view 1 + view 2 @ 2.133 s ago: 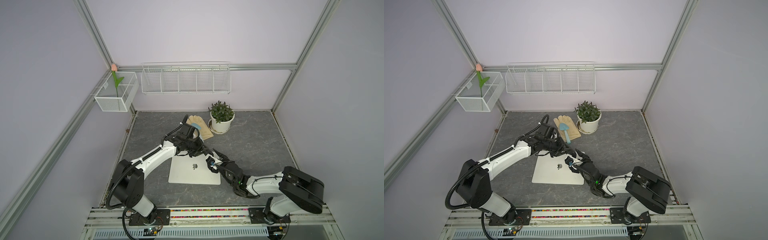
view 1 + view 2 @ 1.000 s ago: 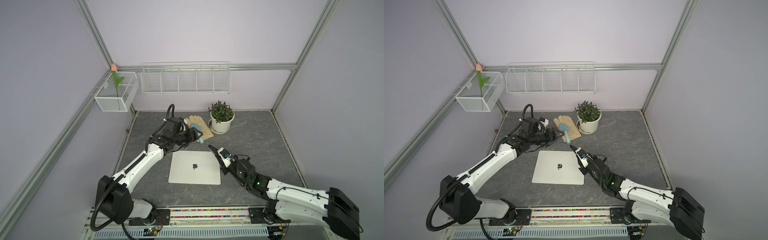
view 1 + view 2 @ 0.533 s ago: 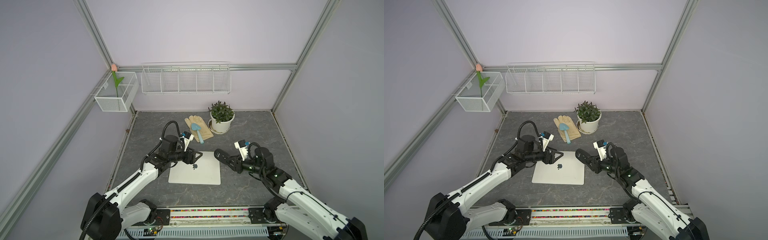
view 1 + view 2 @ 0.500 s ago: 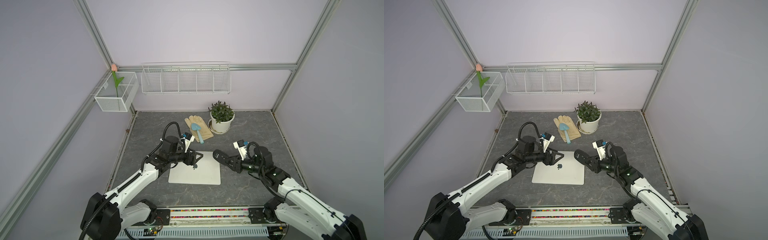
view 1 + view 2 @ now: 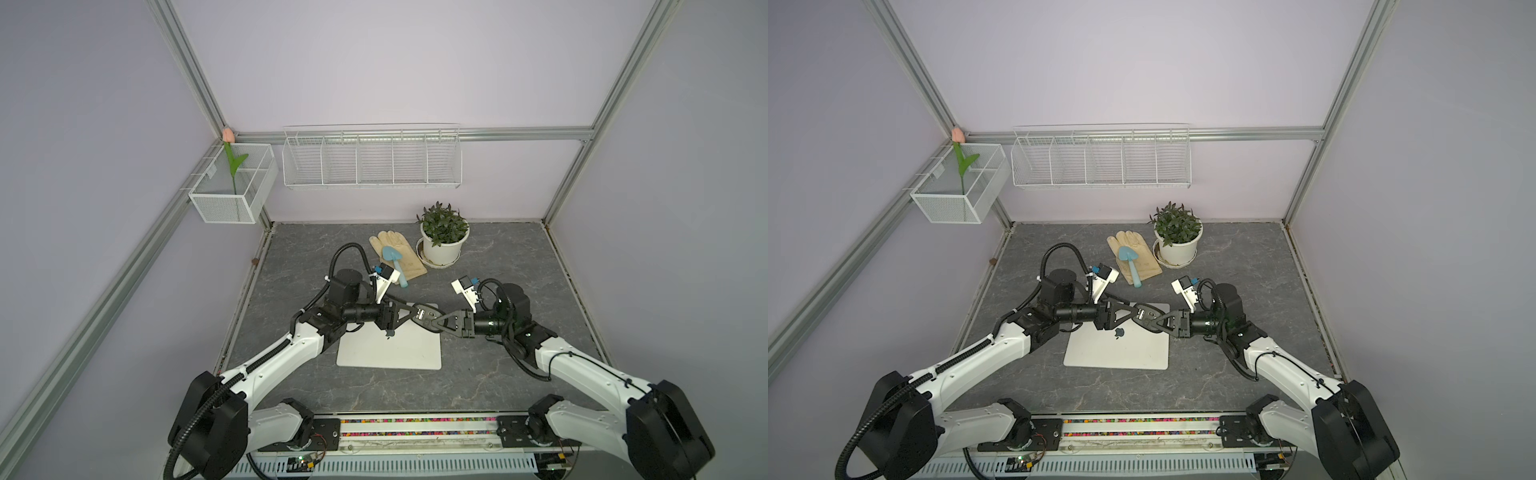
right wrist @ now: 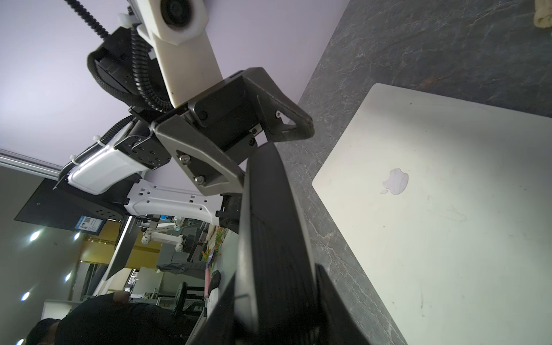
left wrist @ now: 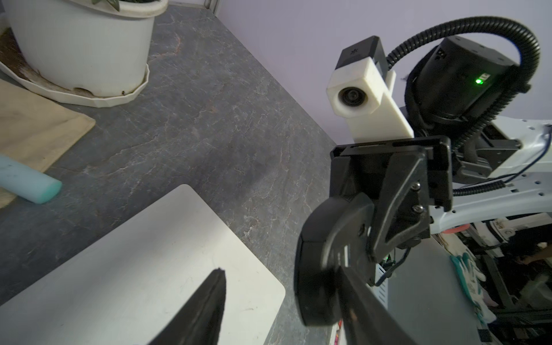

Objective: Insert the wireless mouse receiver into the laptop
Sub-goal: Pick up the mouse from the center of the board.

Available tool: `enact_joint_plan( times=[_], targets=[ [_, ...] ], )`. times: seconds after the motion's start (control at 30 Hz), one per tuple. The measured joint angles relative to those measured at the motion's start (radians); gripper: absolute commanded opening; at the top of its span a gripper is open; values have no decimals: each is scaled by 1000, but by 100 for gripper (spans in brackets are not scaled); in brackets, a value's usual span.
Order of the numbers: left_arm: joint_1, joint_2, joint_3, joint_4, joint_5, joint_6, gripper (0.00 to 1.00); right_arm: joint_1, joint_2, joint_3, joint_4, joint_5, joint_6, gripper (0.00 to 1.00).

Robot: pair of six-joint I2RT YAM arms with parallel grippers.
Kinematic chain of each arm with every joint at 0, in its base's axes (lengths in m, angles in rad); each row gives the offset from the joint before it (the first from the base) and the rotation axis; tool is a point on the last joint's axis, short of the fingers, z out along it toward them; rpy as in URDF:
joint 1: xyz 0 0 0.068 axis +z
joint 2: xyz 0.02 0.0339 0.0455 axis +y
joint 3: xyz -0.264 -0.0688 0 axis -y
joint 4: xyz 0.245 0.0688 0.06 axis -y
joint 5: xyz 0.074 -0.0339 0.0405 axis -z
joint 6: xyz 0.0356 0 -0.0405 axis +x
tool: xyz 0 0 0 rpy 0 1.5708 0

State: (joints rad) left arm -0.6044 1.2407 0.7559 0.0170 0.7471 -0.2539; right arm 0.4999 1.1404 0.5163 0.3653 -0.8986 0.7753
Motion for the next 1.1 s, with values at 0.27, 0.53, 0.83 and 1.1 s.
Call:
enact_joint_plan(
  times=[0.27,0.53,0.83,1.1],
  targets=[
    [-1,68,14,42,131,-58,49,0,69,0,121,-32,60,21],
    [3,84,17,76,190,-121,22,0,141,2,253,-69,110,21],
    [11,106,21,80,218,-161,0,-3,168,6,275,-87,111,44],
    [-17,108,13,158,153,-238,0,13,117,59,123,-16,27,71]
  ],
)
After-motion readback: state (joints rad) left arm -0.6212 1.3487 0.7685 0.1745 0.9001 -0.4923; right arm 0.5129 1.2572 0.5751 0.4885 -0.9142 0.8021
